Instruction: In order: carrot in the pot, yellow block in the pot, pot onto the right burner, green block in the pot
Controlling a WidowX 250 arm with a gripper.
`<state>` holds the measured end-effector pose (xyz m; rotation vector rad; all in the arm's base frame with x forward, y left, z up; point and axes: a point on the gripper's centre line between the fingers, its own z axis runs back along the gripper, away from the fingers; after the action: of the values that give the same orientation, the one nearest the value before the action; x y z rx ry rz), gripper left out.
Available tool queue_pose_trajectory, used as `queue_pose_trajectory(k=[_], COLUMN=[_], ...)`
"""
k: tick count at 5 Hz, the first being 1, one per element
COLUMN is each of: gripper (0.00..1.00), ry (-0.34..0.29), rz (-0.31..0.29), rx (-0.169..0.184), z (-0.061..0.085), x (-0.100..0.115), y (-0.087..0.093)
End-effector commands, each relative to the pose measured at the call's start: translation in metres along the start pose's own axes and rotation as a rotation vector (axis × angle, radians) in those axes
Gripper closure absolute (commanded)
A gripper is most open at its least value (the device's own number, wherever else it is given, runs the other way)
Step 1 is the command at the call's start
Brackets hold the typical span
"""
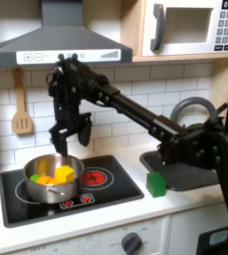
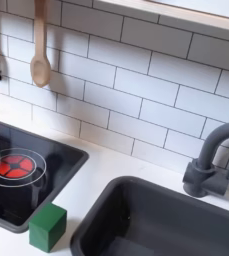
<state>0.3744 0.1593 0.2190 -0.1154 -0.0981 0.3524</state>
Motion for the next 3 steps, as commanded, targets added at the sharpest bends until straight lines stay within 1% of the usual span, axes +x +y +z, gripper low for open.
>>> queue_pose_trajectory(k=[1,3], gripper=[0.0,0.0], ry=[0.113,0.16], rz=[-0.13,-0.158], rx=[0.009,0.015], z=[-0.033,-0.055], x=[-0.012,-0.023], y=[-0.017,-0.025])
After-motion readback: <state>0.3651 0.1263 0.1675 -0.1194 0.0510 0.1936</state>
